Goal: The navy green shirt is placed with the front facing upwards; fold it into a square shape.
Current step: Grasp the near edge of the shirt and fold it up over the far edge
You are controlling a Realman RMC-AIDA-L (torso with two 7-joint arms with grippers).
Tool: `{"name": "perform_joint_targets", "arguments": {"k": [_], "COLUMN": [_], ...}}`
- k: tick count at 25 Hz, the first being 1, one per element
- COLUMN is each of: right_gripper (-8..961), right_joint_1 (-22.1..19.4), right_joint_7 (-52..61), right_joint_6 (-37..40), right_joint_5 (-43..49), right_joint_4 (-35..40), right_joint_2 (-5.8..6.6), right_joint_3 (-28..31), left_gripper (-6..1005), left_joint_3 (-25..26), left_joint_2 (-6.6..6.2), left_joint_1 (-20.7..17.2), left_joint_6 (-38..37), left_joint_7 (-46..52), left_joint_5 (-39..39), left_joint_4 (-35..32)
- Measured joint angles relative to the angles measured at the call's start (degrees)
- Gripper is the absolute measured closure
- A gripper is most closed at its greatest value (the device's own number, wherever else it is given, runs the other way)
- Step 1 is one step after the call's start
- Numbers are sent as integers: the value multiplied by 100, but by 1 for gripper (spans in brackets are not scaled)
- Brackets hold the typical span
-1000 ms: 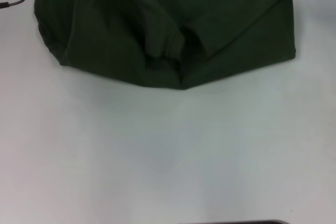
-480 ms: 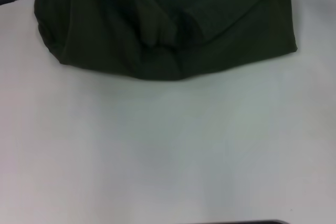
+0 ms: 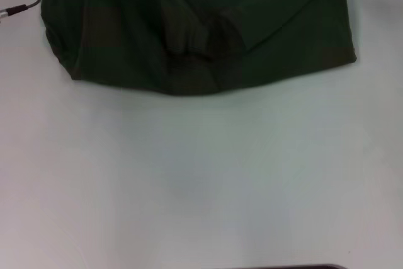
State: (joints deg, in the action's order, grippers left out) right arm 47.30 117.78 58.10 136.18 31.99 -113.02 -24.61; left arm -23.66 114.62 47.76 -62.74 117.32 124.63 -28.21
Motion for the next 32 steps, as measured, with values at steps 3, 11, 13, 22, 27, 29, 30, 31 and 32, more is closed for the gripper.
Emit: {"name": "perform_joint_targets", "arguments": {"k": [3, 11, 13, 22, 27, 29, 30, 31, 32], "right_gripper": [918, 918, 918, 917, 918, 918, 918, 918, 917], "right_joint_1": [-2, -1, 2, 8, 21, 24, 24, 25, 25], "right_joint_7": [-58, -120, -121, -124, -124, -124, -124, -124, -124], "right_joint_6": [-69, -230, -254, -659, -962, -1041, -1073, -1138, -1164], "right_joint_5": [-65, -214, -214, -216, -215, -215, -216, -215, -215], "right_joint_4": [11, 9, 9, -6, -21, -33, -44, -80, -102], "right_joint_2": [-20, -11, -10, -173, -316, -342, -347, -357, -363], "right_joint_3": [0, -44, -52, -266, -443, -480, -490, -500, -503], "left_gripper": [1000, 989, 986, 973, 966, 963, 961, 960, 958], "left_joint_3": [-4, 9, 11, -13, -16, -15, -12, -12, -13], "left_joint_2": [8, 19, 23, 167, 284, 320, 340, 340, 387], "left_joint_1": [-19, -30, -30, -31, -31, -31, -31, -31, -31], "left_joint_6": [42, 215, 275, 466, 609, 645, 664, 664, 717], "left_joint_7": [-58, -60, -60, -108, -190, -223, -244, -244, -279], "left_joint_5": [-123, -150, -185, -223, -224, -224, -224, -224, -224], "left_joint_4": [5, 15, 18, 27, 27, 26, 28, 28, 36]}}
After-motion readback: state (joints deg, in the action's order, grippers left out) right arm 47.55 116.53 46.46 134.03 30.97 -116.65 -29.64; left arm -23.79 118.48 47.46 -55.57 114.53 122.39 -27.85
